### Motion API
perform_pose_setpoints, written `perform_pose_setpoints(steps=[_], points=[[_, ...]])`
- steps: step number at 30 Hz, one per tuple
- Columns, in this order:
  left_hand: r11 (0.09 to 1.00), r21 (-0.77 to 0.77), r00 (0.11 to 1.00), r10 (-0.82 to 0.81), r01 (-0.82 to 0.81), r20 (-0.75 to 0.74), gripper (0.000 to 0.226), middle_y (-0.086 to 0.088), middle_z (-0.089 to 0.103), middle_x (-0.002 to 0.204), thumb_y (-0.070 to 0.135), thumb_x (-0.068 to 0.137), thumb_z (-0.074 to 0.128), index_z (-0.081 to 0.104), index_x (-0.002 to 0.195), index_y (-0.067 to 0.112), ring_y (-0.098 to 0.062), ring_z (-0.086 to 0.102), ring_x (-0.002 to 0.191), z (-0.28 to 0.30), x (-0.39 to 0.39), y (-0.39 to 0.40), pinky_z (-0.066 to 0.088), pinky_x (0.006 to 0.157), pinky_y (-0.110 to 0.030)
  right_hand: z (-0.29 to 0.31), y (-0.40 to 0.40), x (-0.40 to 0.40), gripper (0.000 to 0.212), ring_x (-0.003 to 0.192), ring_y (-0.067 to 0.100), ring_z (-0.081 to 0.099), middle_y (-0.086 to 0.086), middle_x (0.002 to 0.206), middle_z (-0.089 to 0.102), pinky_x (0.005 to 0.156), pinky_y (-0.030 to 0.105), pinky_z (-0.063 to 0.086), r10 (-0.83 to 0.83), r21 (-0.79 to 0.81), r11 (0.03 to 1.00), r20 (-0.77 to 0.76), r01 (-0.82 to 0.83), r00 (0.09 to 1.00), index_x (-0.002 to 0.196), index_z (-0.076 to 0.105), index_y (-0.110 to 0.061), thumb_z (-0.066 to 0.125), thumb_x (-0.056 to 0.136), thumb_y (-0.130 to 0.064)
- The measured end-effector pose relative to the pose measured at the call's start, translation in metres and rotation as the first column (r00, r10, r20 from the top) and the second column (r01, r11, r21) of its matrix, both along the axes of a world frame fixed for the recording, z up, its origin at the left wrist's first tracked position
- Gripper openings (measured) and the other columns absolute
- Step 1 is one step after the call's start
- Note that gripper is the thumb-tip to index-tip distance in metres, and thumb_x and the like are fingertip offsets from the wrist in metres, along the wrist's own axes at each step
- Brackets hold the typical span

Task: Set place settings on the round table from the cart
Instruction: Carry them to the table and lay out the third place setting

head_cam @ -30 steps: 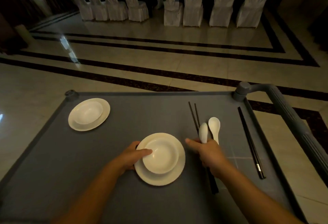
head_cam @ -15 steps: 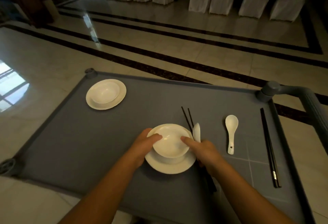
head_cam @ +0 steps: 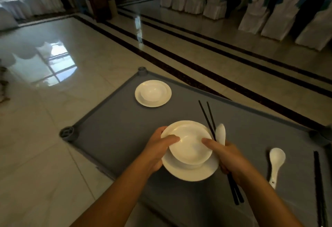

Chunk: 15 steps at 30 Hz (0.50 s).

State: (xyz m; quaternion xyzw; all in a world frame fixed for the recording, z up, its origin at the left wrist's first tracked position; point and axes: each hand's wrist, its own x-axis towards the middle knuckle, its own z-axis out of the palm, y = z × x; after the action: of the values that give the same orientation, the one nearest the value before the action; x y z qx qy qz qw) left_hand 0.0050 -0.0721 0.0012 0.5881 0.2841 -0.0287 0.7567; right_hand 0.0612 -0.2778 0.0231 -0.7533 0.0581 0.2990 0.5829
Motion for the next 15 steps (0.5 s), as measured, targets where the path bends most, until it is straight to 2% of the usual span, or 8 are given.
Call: perform_pose_setpoints(steps=[3,5,7,10,13,15], points=[[0.996,-0.019,0.996,0.085,-0.084,0.038,0.037,-0.003,0.066,0.111,0.014,0.083,0.069,0.058,0.115,0.028,-0.023,0.065,0.101,0.017,-0.023,0.034,0.056,0.073,-0.036,0.018,0.040,-0.007,0.048,0.042,0.007,0.055,0.007,0.085,0.070,0.043,0.023,0.043,0.068,-0.006,0.998,0.039,-0.068,0.997,0.099,0.061,-0.028,0.075,0.067,-0.061],[0.990,-0.017,0.988,0.144,-0.143,0.055,0.039,-0.004,0.066,0.112,0.014,0.083,0.070,0.058,0.118,0.025,-0.024,0.064,0.102,0.028,-0.044,0.060,0.056,0.078,-0.040,0.029,0.072,-0.018,0.051,0.048,0.011,0.056,0.008,0.091,0.069,0.046,0.024,0.044,0.108,-0.029,0.994,0.036,-0.107,0.993,0.097,0.057,-0.031,0.075,0.064,-0.064],[0.979,-0.009,0.975,0.205,-0.205,0.090,0.042,-0.006,0.066,0.114,0.014,0.082,0.070,0.057,0.121,0.022,-0.026,0.064,0.104,0.038,-0.070,0.087,0.056,0.086,-0.045,0.040,0.105,-0.032,0.050,0.043,0.009,0.053,0.009,0.088,0.068,0.045,0.025,0.042,0.153,-0.035,0.988,0.036,-0.152,0.988,0.095,0.056,-0.030,0.075,0.063,-0.064],[0.955,0.007,0.946,0.293,-0.297,0.137,0.035,-0.004,0.066,0.111,0.013,0.083,0.069,0.057,0.114,0.025,-0.023,0.064,0.101,0.057,-0.115,0.129,0.056,0.081,-0.041,0.058,0.158,-0.059,0.047,0.036,0.008,0.046,0.006,0.070,0.067,0.040,0.024,0.036,0.221,-0.028,0.975,0.036,-0.220,0.975,0.094,0.060,-0.022,0.077,0.066,-0.057],[0.934,0.001,0.921,0.352,-0.357,0.166,0.040,-0.007,0.068,0.112,0.011,0.079,0.071,0.059,0.116,0.023,-0.028,0.065,0.104,0.075,-0.168,0.175,0.055,0.089,-0.049,0.074,0.215,-0.097,0.038,0.027,0.003,0.047,-0.007,0.042,0.058,0.030,0.017,0.035,0.284,0.018,0.959,0.026,-0.284,0.959,0.097,0.062,-0.013,0.076,0.077,-0.042],[0.916,-0.003,0.895,0.392,-0.400,0.212,0.046,-0.008,0.071,0.107,0.014,0.070,0.073,0.061,0.114,0.020,-0.026,0.069,0.098,0.083,-0.209,0.207,0.059,0.080,-0.044,0.080,0.254,-0.127,0.036,0.027,0.001,0.048,-0.008,0.037,0.055,0.028,0.016,0.035,0.354,0.040,0.934,0.009,-0.354,0.935,0.098,0.061,-0.010,0.075,0.079,-0.037]])
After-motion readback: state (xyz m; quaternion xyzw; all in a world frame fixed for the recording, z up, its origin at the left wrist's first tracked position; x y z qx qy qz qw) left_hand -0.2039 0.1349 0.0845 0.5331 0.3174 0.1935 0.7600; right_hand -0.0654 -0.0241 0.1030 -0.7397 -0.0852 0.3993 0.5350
